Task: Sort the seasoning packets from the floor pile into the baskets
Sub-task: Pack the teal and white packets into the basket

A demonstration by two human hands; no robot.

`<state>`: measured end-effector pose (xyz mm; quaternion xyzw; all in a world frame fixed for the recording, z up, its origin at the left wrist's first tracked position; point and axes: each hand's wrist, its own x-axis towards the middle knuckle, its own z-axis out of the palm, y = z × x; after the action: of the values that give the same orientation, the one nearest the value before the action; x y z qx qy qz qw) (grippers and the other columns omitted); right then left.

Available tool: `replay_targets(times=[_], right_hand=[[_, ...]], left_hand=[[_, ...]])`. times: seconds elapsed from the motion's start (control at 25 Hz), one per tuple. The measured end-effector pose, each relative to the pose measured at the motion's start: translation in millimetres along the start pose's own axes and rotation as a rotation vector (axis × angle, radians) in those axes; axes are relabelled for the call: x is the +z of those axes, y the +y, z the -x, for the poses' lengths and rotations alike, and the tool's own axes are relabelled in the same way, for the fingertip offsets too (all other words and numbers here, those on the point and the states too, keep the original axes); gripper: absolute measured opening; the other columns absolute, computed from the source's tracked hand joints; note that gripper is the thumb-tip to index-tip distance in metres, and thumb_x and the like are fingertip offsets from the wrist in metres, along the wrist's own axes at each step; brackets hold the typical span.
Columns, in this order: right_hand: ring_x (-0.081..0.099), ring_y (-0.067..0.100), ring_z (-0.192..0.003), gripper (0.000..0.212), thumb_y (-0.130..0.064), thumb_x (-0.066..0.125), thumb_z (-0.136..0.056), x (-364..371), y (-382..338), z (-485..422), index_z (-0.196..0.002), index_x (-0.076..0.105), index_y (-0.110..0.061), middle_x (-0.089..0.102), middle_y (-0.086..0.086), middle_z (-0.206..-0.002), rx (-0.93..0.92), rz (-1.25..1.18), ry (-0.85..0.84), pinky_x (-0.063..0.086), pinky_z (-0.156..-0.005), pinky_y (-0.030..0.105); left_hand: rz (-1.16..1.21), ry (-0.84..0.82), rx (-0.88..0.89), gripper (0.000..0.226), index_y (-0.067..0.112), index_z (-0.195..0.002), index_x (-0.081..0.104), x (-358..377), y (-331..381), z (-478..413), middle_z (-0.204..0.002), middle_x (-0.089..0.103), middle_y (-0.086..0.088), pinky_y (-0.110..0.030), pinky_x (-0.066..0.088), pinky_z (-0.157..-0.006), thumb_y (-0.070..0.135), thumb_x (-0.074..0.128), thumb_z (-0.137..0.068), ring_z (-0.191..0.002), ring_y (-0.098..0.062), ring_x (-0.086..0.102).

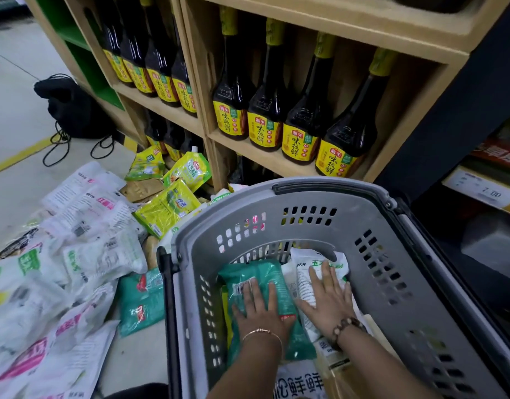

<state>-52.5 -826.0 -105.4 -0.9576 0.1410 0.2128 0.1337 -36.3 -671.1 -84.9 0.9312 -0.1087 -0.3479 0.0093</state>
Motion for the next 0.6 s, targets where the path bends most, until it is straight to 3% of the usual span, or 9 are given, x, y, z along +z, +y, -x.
replay_targets(times=[0.12,0.36,0.6], right_hand=[[-0.024,0.014,-0.141,0.09,-0.069,0.033,-0.086,4.2,5.5,-5.0,-0.144,-0.022,-0.027,-0.041,-0.005,-0.14,0.027,-0.09,-0.083,-0.013,-0.113,0.045],[-0.022,0.012,-0.141,0.083,-0.063,0.03,-0.089,9.6,4.2,-16.1,-0.145,-0.02,-0.028,-0.041,-0.011,-0.136,0.049,-0.047,-0.126,-0.013,-0.112,0.046],[-0.02,0.015,-0.142,0.076,-0.062,0.02,-0.09,11.5,1.4,-22.9,-0.145,-0.02,-0.027,-0.035,-0.001,-0.148,0.071,0.02,-0.134,-0.011,-0.112,0.05]], left_hand=[[-0.06,-0.012,-0.017,0.079,0.023,-0.142,-0.026,2.1,1.1,-8.7,-0.143,-0.041,-0.014,-0.064,-0.006,-0.107,0.067,0.012,-0.09,-0.134,-0.035,-0.034],[-0.139,-0.061,-0.045,0.08,0.022,-0.141,-0.029,-0.7,2.5,-19.8,-0.143,-0.04,-0.018,-0.066,-0.005,-0.106,0.069,0.008,-0.088,-0.133,-0.039,-0.033],[-0.093,-0.183,-0.043,0.078,0.019,-0.146,-0.018,-21.9,6.2,-9.8,-0.151,-0.028,-0.017,-0.062,-0.002,-0.11,0.061,0.021,-0.093,-0.14,-0.039,-0.018]])
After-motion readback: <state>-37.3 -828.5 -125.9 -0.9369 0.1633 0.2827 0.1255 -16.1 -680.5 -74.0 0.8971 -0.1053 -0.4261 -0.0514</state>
